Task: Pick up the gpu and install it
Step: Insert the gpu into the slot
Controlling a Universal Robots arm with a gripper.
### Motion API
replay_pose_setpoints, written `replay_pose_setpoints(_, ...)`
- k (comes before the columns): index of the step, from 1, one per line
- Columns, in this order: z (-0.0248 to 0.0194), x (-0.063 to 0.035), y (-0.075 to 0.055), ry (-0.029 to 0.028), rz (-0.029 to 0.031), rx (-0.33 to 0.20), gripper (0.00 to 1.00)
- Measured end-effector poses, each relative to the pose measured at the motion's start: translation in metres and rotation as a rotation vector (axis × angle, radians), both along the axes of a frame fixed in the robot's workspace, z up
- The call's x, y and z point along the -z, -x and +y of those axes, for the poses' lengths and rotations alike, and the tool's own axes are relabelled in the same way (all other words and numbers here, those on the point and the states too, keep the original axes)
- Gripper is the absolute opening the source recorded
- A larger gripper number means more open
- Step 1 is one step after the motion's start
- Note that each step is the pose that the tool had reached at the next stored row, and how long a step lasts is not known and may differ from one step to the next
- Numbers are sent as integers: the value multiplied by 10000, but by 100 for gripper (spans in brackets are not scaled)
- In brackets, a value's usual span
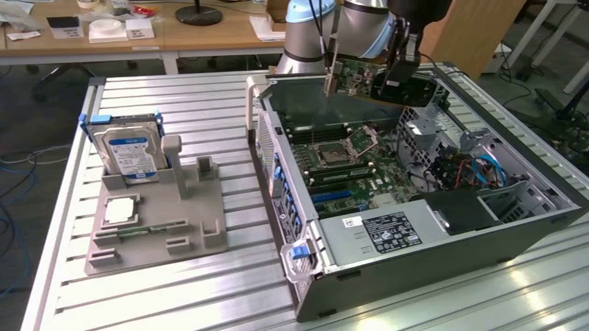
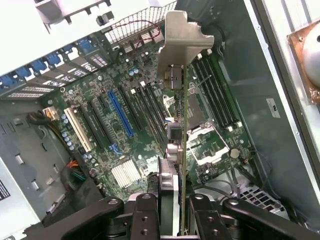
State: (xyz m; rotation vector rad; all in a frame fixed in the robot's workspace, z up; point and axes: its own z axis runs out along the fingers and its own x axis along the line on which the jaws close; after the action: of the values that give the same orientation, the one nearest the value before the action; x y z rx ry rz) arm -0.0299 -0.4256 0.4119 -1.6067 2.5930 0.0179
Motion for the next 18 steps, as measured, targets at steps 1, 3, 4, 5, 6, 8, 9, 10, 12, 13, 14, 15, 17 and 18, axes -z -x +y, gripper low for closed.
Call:
replay_pose_setpoints(1, 0, 0, -3, 0, -7, -62, 28)
replay_pose_setpoints(3, 0, 1, -7, -2, -21, -190, 28)
replay_pose_setpoints(4, 0, 2, -9, -3, -30, -252, 28)
replay_pose_setpoints(5, 0, 2, -10, -4, -38, -315, 28)
replay_pose_setpoints(6, 0, 3, -12, -4, -48, -377, 28)
replay_pose_setpoints(8, 0, 4, -15, -6, -66, -503, 28)
replay_pose_setpoints(9, 0, 4, -17, -6, -75, -565, 28)
replay_pose_setpoints(10, 0, 4, -18, -6, -86, -633, 28)
replay_pose_setpoints(12, 0, 6, -20, -7, -107, -757, 28)
replay_pose_setpoints(13, 0, 6, -21, -7, -118, -822, 28)
replay_pose_setpoints(14, 0, 7, -23, -8, -129, -887, 28)
replay_pose_setpoints(15, 0, 7, -24, -7, -138, -956, 28)
replay_pose_setpoints(17, 0, 9, -26, -8, -148, -1112, 28)
replay_pose_setpoints(18, -1, 11, -26, -9, -148, -1176, 28)
